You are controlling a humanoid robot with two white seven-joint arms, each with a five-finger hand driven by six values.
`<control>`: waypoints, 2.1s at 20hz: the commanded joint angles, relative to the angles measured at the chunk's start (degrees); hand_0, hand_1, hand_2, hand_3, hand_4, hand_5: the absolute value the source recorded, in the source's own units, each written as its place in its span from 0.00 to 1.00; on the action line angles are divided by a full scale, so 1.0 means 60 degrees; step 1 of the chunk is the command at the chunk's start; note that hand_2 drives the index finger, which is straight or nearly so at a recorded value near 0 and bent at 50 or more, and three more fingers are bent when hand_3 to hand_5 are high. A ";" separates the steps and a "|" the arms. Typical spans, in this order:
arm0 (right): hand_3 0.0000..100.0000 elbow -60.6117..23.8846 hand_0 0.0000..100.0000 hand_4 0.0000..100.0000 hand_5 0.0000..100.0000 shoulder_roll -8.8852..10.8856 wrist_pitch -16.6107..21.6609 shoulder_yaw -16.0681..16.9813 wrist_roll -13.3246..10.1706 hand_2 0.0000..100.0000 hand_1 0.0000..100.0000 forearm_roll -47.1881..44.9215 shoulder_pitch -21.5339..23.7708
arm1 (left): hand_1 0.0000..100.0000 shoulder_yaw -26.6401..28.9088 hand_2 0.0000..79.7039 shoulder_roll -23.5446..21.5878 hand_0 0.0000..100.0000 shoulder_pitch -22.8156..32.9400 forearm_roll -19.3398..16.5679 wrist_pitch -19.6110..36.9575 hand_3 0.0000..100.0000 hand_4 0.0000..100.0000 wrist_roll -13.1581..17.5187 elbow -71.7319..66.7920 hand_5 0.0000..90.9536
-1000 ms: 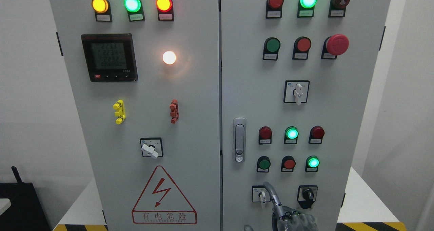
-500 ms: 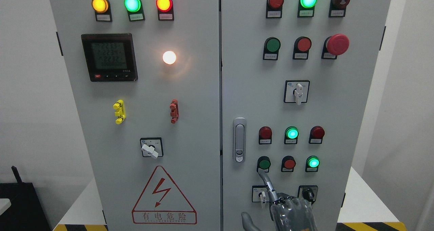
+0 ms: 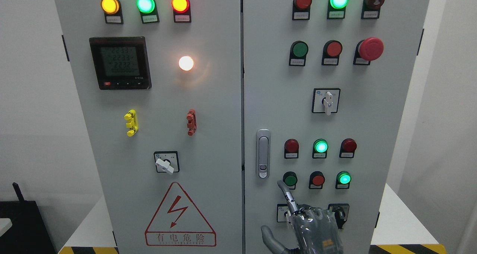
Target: Release door handle
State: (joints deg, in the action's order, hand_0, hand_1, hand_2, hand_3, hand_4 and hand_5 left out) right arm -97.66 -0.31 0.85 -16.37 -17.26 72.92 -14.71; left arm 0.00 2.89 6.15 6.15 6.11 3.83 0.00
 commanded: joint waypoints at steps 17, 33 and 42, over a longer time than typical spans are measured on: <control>1.00 0.0926 0.29 1.00 1.00 -0.0462 -0.0317 -0.0655 0.0182 0.00 0.28 0.0166 -0.0727 | 0.39 -0.0132 0.00 0.0001 0.12 0.0001 0.0000 -0.0007 0.00 0.00 0.0007 -0.0191 0.00; 1.00 0.0926 0.29 1.00 1.00 -0.0462 -0.0859 -0.0582 0.0416 0.00 0.28 0.0137 -0.0801 | 0.39 -0.0132 0.00 0.0001 0.12 -0.0014 0.0000 -0.0007 0.00 0.00 0.0007 -0.0191 0.00; 1.00 0.0940 0.30 1.00 1.00 -0.0462 -0.0873 -0.0523 0.0445 0.00 0.28 0.0122 -0.0815 | 0.39 -0.0132 0.00 0.0001 0.12 0.0001 0.0000 -0.0007 0.00 0.00 0.0007 -0.0191 0.00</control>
State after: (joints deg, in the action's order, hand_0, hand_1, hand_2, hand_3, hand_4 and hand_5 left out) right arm -92.24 -3.01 -4.32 -19.71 -14.69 73.70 -19.47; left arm 0.00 2.89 6.15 6.15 6.10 3.83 0.00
